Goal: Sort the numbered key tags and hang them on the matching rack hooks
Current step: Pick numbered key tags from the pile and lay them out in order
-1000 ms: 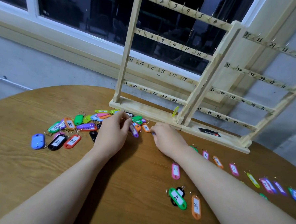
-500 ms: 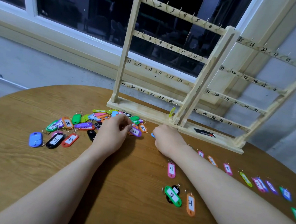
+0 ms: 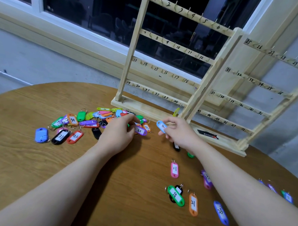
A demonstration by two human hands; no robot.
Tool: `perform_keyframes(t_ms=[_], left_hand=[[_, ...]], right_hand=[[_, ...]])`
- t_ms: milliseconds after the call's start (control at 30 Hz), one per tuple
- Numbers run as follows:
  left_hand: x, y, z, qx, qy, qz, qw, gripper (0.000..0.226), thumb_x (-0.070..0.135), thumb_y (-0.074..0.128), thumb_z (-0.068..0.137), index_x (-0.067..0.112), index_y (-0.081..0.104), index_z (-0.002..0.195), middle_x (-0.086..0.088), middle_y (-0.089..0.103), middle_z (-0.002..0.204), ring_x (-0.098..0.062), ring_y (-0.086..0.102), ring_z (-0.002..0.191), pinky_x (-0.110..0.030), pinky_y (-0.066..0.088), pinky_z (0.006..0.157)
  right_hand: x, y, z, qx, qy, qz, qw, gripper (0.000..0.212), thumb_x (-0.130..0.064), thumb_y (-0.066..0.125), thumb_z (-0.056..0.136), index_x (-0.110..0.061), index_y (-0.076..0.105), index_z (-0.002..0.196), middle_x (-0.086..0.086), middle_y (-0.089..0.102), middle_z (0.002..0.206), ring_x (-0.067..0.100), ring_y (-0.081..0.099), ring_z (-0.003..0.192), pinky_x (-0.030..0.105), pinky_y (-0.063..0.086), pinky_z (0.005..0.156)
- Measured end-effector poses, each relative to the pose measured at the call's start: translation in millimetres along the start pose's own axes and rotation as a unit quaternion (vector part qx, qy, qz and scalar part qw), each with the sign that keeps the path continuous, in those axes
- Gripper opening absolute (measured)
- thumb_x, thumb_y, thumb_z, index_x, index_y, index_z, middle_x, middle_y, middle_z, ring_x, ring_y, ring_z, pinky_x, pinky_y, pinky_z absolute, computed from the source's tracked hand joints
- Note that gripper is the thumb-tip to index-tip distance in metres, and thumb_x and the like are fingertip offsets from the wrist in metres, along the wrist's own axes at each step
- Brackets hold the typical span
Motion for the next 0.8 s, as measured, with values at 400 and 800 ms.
perform_keyframes(t_ms=[400, 800], left_hand=[[0, 0, -3, -0.007, 0.024, -0.026, 0.999, 0.026, 0.017, 0.056, 0.097, 0.038, 0.070, 0.090, 0.010, 0.071, 0.084, -0.015, 0.066, 0.076, -0.041, 0.055, 0.070], [14, 0, -13, -0.034, 0.036, -0.056, 0.997, 0.012, 0.020, 0.064, 0.090, 0.029, 0.072, 0.091, 0.012, 0.069, 0.078, -0.004, 0.063, 0.070, -0.018, 0.048, 0.058]], right_hand=[[3, -2, -12, -0.019, 0.014, 0.010, 1.000, 0.039, -0.004, 0.042, 0.103, -0.025, 0.067, 0.124, -0.001, 0.071, 0.081, 0.009, 0.050, 0.065, 0.025, 0.041, 0.058], [24, -34, -46, 0.028, 0.016, 0.039, 0.999, 0.010, -0.016, 0.074, 0.092, -0.013, 0.068, 0.099, 0.002, 0.072, 0.070, 0.010, 0.058, 0.056, 0.020, 0.042, 0.050]])
Point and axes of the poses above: each hand's wrist, its own z-axis towards the middle knuckle, its own y-axis out of the palm, x = y × z, the point moved 3 cm from there along z, towards the middle knuckle
